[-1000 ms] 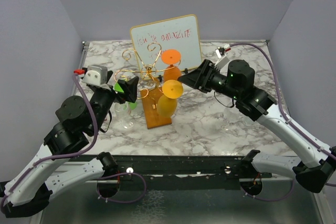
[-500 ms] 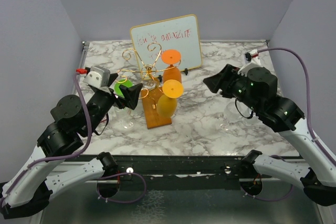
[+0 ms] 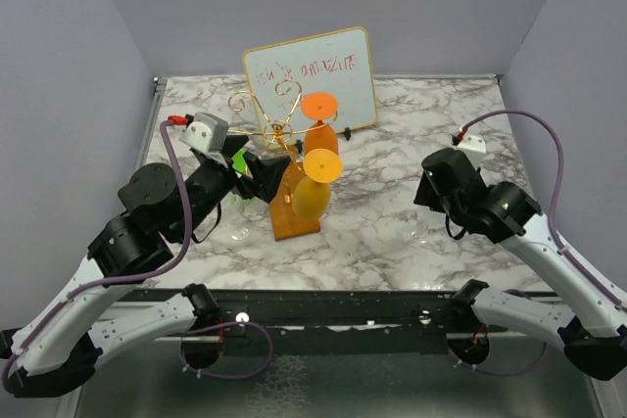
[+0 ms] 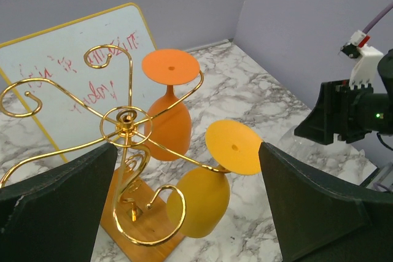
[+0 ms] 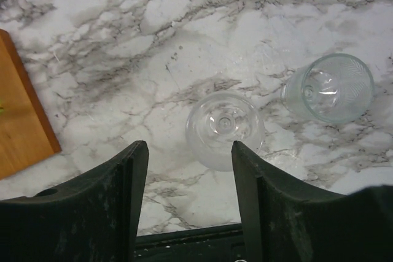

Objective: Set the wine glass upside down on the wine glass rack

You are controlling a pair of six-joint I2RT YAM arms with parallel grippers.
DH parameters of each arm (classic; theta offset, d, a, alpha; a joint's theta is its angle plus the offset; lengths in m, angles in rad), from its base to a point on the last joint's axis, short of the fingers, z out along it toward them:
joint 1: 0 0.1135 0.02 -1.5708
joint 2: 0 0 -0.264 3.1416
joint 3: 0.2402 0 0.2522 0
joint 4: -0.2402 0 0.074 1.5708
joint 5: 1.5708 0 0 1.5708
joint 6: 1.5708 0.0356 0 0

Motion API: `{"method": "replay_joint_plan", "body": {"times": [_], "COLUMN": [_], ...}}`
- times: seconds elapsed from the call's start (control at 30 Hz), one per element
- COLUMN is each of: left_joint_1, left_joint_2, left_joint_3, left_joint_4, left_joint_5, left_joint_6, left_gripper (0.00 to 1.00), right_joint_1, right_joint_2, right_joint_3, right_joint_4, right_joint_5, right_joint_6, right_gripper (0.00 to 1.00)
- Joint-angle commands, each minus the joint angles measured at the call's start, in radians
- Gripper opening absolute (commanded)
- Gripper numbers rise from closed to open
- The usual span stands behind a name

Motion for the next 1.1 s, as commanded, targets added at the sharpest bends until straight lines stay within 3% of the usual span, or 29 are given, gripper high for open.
{"method": "replay_joint_plan", "body": {"times": [0.0,0.27,0.43,0.7,1.07], "left_joint_1": [-0.003,-0.003,-0.003,-0.003,-0.003], "left_joint_2": [0.026,0.084,0.142,0.207,0.252], "left_joint_3": [-0.004,-0.053,-0.039,-0.007,0.010], "left_joint_4": [0.139,0.343,0.378,0.371,0.449], "left_joint_5": [-0.004,-0.073,-0.076,-0.002,0.110], "left_joint_6": [-0.002,0.021,0.033,-0.020,-0.194], "left_gripper": [0.99,0.99,0.99,0.99,0.99], "right_joint_1": [0.003,0.003,0.003,0.003,0.003], "right_joint_2": [0.010,0.097,0.150,0.183,0.055], "right_joint_3": [-0.065,-0.103,-0.119,-0.104,-0.029], "right_joint_4": [-0.020,0.056,0.111,0.130,0.352], "right_joint_5": [-0.050,-0.062,-0.079,-0.058,0.030], "right_joint_6": [0.036,-0.022,-0.079,-0.108,-0.219], "right_gripper": [0.57,0.46,0.37,0.01,0.01]}}
